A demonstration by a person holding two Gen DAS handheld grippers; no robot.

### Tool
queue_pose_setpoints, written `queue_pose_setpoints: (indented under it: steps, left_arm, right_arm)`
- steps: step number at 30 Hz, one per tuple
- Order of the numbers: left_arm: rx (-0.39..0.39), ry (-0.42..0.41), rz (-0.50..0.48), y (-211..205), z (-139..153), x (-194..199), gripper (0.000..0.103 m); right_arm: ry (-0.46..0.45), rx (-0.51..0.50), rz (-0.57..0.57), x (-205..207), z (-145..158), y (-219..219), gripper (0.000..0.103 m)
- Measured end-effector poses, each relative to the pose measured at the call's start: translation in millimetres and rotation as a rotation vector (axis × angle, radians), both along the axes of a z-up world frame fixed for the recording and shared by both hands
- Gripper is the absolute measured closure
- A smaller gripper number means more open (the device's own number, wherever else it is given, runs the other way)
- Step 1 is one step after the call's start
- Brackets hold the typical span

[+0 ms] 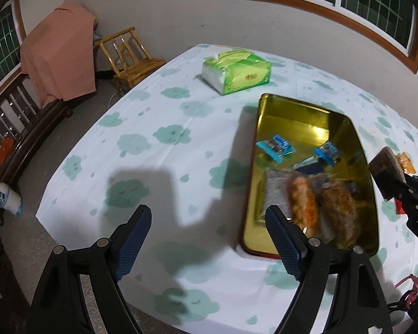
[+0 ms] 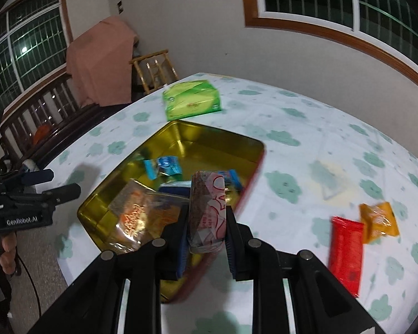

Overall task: Organize snacks
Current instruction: 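Carry the pink-white candy roll over the gold tin and release it with the right tool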

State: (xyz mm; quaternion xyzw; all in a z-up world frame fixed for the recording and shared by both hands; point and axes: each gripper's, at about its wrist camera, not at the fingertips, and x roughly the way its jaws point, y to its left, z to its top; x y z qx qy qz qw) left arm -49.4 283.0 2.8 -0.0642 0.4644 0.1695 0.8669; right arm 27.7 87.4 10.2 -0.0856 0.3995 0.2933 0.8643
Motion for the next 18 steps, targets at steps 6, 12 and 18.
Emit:
queue_pose_setpoints:
  steps: [6, 12, 18]
  left_arm:
    - [-0.008, 0.019, 0.021, 12, -8, -2, 0.02]
    - [-0.015, 0.026, 0.022, 16, -12, -3, 0.019]
    - [-0.023, 0.03, 0.026, 18, -15, -3, 0.019]
  right_arm:
    - [0.015, -0.03, 0.016, 1, -9, 19, 0.08]
    - [0.024, -0.053, 0.015, 7, -15, 27, 0.08]
    - [0.03, -0.07, 0.019, 11, -20, 35, 0.08]
